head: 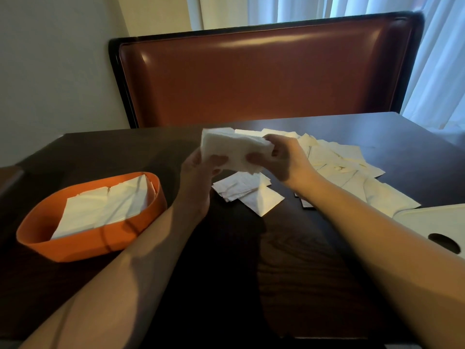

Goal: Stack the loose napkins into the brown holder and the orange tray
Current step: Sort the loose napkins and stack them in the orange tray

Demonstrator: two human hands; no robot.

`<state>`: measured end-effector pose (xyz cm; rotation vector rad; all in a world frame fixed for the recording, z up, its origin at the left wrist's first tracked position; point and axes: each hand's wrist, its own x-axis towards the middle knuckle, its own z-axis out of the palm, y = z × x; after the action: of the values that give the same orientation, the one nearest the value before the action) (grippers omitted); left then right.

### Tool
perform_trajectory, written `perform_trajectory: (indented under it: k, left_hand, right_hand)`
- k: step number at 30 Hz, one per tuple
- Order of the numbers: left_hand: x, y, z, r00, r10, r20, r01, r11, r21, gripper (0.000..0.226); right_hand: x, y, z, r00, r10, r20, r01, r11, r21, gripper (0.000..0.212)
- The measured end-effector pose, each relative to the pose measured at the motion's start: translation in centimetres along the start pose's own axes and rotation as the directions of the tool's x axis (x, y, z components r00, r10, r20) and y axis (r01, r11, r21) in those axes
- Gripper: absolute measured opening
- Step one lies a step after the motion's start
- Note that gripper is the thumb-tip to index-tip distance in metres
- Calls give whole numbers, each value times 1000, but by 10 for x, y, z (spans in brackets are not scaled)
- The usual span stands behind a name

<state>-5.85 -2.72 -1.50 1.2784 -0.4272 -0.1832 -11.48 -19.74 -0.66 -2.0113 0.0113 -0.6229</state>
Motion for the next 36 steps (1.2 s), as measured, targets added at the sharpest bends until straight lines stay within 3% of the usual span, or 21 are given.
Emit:
perform_trajectory:
  k: [2,4,6,13,17,19,22,25,28,30,32,34,36]
  left_hand:
    - [0,-2,0,998,-66,-6,66,995,79,38]
    - [-1,-4,2,991,-137,0,136,982,132,36]
    - [-2,-5,2,989,-150,14,143,966,213,32]
    - [0,-7,-1,987,-144,65,117,945,305,27]
    - [0,-7,0,992,-115,57,94,955,282,13]
    - [-2,-4,2,978,-157,135,131,975,182,23]
    - [-6,7,4,904,-324,280,328,944,33,55]
    - [-12,14,3,764,-440,471,486,873,28,68]
    - [-21,17,5,666,-429,610,539,842,4,60]
    - [-22,18,6,640,-429,637,569,822,-17,47]
    - [-21,19,7,675,-464,573,587,809,-36,38]
    - [-16,16,6,765,-471,439,559,824,-91,38]
    - [-10,10,4,862,-423,279,479,860,-177,42]
  right_hand:
    - [0,6,-7,993,69,91,-69,998,1,20]
    - [-1,11,-10,960,191,203,-168,977,-130,31]
    - [0,18,-11,932,282,229,-232,947,-222,36]
    - [0,19,-16,920,345,187,-325,937,-130,32]
    - [0,13,-20,954,279,112,-291,950,111,46]
    - [1,9,-21,964,245,101,-262,938,228,55]
    - [-1,1,-23,959,221,179,-275,876,397,45]
    - [-6,-8,-20,952,182,246,-277,857,435,34]
    - [-10,-11,-13,956,103,274,-207,898,388,30]
    - [-10,-10,-7,965,108,238,-190,916,353,31]
    - [-9,-7,0,973,149,174,-199,928,315,41]
    - [-6,0,2,974,214,70,-223,955,195,50]
    - [-3,10,-1,969,247,-24,-248,959,-141,47]
